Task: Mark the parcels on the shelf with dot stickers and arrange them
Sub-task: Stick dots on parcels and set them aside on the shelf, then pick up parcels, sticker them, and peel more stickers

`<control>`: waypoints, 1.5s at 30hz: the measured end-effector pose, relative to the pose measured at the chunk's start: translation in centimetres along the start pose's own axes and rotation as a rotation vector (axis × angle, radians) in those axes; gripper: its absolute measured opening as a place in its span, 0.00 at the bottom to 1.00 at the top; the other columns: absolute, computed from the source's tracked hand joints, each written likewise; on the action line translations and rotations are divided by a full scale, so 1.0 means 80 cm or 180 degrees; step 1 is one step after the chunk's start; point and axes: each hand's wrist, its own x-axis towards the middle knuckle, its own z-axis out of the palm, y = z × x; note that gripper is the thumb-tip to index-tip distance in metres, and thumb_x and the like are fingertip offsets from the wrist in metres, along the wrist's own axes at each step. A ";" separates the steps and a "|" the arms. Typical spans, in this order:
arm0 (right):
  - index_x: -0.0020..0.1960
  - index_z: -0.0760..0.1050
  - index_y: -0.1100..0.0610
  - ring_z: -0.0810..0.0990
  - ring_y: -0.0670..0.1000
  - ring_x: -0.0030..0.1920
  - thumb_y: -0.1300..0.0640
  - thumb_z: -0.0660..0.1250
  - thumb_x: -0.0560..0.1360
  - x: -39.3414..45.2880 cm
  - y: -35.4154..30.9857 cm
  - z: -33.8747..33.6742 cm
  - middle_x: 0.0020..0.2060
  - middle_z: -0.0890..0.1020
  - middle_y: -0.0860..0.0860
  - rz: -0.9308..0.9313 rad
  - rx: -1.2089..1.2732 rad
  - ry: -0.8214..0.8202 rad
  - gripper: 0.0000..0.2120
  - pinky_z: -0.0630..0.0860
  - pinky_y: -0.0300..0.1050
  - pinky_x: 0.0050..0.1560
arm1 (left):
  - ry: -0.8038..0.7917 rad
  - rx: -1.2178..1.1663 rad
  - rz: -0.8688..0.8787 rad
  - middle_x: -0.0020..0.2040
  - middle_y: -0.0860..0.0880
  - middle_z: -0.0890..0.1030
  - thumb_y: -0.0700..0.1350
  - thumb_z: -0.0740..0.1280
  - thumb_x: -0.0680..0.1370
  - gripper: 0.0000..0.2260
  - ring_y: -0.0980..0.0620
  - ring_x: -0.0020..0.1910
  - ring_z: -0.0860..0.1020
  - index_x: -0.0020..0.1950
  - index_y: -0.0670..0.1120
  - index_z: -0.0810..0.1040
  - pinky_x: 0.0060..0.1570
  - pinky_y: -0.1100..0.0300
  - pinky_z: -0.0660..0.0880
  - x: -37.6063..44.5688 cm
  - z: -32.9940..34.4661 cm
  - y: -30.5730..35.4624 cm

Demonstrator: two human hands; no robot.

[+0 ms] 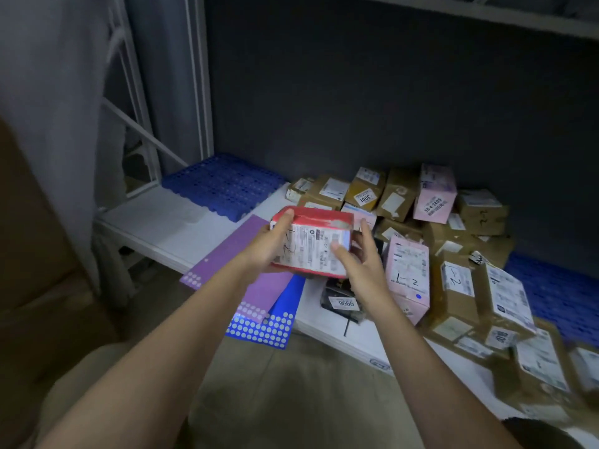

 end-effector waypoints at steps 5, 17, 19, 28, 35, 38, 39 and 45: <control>0.75 0.57 0.44 0.75 0.48 0.63 0.53 0.72 0.73 -0.021 0.005 -0.008 0.63 0.75 0.43 0.0291 0.0227 0.0008 0.37 0.72 0.54 0.64 | -0.0080 -0.0535 -0.0573 0.46 0.45 0.81 0.67 0.49 0.78 0.26 0.49 0.45 0.79 0.54 0.48 0.75 0.37 0.53 0.80 -0.019 0.027 -0.030; 0.71 0.64 0.49 0.80 0.50 0.58 0.43 0.75 0.67 -0.078 0.047 0.021 0.58 0.81 0.49 0.0955 0.0364 0.0154 0.37 0.75 0.58 0.62 | -0.0661 0.0618 0.0001 0.61 0.53 0.78 0.60 0.56 0.80 0.20 0.54 0.54 0.76 0.68 0.53 0.70 0.51 0.56 0.73 -0.084 -0.011 -0.096; 0.70 0.62 0.51 0.78 0.50 0.61 0.42 0.78 0.63 -0.076 0.057 0.038 0.62 0.77 0.50 0.0930 0.0286 0.0358 0.42 0.73 0.57 0.64 | -0.0484 0.0570 0.0018 0.58 0.50 0.79 0.56 0.55 0.82 0.16 0.54 0.49 0.77 0.65 0.51 0.72 0.48 0.59 0.75 -0.081 -0.013 -0.106; 0.64 0.68 0.43 0.79 0.45 0.55 0.60 0.65 0.75 -0.059 0.105 0.065 0.60 0.77 0.49 0.0317 -0.0454 0.0108 0.20 0.77 0.37 0.53 | -0.0091 0.1039 -0.0153 0.58 0.48 0.79 0.57 0.53 0.82 0.20 0.49 0.54 0.77 0.63 0.47 0.77 0.53 0.57 0.73 -0.031 -0.006 -0.129; 0.72 0.56 0.37 0.74 0.48 0.64 0.48 0.71 0.62 -0.028 0.116 0.042 0.66 0.67 0.49 0.0190 -0.1218 -0.0164 0.43 0.74 0.55 0.63 | -0.0034 0.0750 -0.0224 0.63 0.48 0.78 0.71 0.52 0.69 0.26 0.46 0.65 0.73 0.61 0.62 0.74 0.65 0.46 0.69 0.038 0.003 -0.142; 0.76 0.57 0.44 0.75 0.47 0.59 0.49 0.70 0.69 -0.030 0.116 0.044 0.64 0.66 0.49 0.0072 -0.1645 -0.0178 0.39 0.76 0.50 0.61 | 0.0018 0.1012 -0.0353 0.64 0.44 0.77 0.71 0.49 0.66 0.35 0.42 0.65 0.72 0.64 0.54 0.75 0.66 0.45 0.68 0.050 0.003 -0.146; 0.76 0.57 0.45 0.75 0.47 0.61 0.45 0.67 0.69 -0.032 0.118 0.045 0.64 0.66 0.49 -0.0043 -0.1787 -0.0150 0.38 0.75 0.51 0.62 | 0.0009 0.1053 -0.0359 0.64 0.44 0.77 0.69 0.48 0.68 0.35 0.42 0.65 0.72 0.65 0.52 0.75 0.66 0.45 0.68 0.048 0.003 -0.143; 0.71 0.67 0.58 0.72 0.53 0.63 0.49 0.66 0.75 -0.034 0.123 0.054 0.64 0.68 0.55 -0.0713 -0.2430 0.0219 0.27 0.74 0.52 0.61 | -0.0081 0.0723 -0.0104 0.62 0.49 0.79 0.66 0.53 0.73 0.27 0.48 0.61 0.76 0.66 0.56 0.72 0.64 0.46 0.70 0.052 0.003 -0.150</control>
